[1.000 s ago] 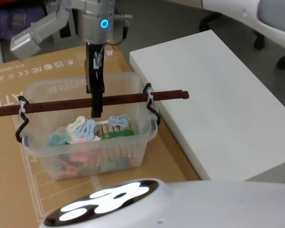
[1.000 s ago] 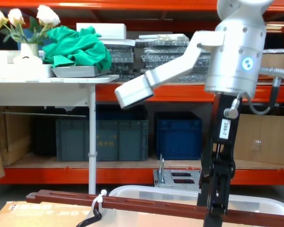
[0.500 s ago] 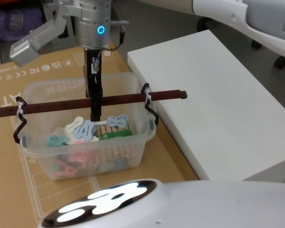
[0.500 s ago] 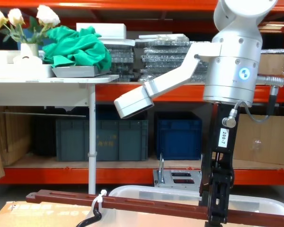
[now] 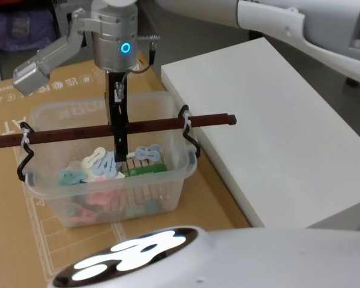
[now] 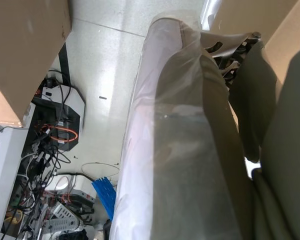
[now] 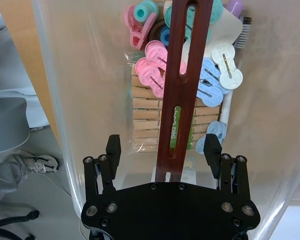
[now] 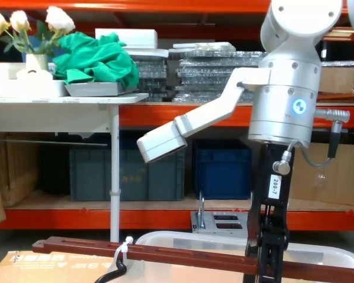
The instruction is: Use one hand to grasp the basket and place it at the designated location.
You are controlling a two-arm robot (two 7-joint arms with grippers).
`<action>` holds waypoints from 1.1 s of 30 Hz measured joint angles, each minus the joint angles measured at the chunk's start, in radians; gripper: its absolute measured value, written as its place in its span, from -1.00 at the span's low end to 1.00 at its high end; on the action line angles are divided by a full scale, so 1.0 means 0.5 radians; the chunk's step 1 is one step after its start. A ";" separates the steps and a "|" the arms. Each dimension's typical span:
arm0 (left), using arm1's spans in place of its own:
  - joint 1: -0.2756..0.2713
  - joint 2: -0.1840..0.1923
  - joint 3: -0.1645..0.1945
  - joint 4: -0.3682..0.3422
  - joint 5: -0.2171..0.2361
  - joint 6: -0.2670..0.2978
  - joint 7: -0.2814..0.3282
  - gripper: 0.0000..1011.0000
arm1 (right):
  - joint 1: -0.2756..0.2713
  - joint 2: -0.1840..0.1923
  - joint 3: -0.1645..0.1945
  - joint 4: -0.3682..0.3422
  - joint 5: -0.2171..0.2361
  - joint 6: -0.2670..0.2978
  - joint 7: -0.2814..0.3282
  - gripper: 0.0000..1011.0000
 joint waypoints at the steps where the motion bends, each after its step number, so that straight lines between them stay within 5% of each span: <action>1: 0.000 0.000 0.000 0.000 0.000 0.000 0.000 -1.00 | 0.000 0.000 0.000 0.000 0.000 0.000 0.000 0.98; 33: 0.000 0.000 0.000 0.000 0.000 0.000 0.000 -1.00 | -0.072 -0.189 0.009 0.360 -0.091 -0.042 -0.017 0.98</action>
